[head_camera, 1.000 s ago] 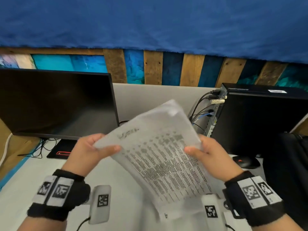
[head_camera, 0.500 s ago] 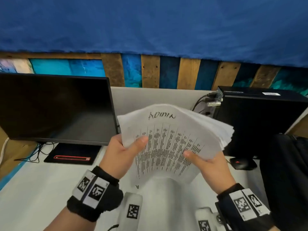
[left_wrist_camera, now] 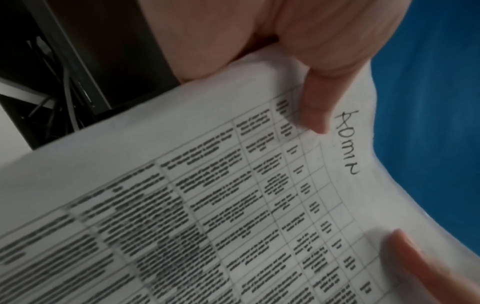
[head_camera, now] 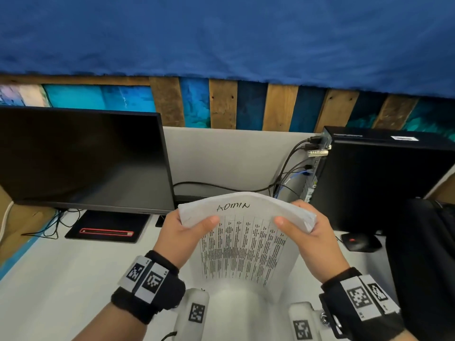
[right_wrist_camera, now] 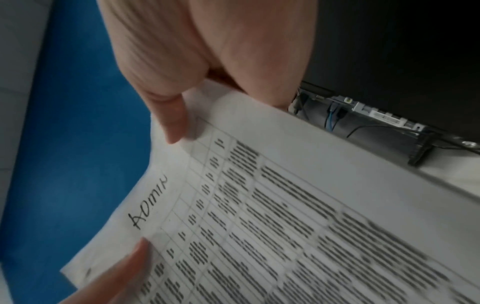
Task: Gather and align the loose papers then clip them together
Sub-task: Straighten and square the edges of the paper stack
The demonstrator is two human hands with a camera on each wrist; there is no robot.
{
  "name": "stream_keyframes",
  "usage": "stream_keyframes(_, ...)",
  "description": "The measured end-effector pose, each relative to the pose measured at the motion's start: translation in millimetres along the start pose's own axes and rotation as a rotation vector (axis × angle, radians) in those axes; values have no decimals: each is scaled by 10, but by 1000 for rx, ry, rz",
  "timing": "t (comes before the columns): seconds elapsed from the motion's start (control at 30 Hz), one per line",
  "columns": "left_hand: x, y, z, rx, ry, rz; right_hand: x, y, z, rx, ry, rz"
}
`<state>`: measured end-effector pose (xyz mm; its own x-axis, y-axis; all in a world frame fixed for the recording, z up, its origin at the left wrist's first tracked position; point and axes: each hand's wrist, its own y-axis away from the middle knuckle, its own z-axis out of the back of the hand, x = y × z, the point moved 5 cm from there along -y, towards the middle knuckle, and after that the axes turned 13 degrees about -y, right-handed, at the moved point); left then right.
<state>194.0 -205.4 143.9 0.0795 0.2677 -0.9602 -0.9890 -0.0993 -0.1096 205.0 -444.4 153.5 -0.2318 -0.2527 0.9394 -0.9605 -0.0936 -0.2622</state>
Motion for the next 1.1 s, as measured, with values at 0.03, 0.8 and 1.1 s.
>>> stream_keyframes(0.03, -19, -9, 16, -6, 10, -20, 12, -1, 6, 4, -11, 9)
stream_keyframes(0.8, -430, -110, 38, -68, -47, -230, 280, -86, -70, 79, 288, 162)
stream_keyframes(1.1, -173, -179, 218, -96, 137, -146, 333, -131, 42, 69, 331, 141)
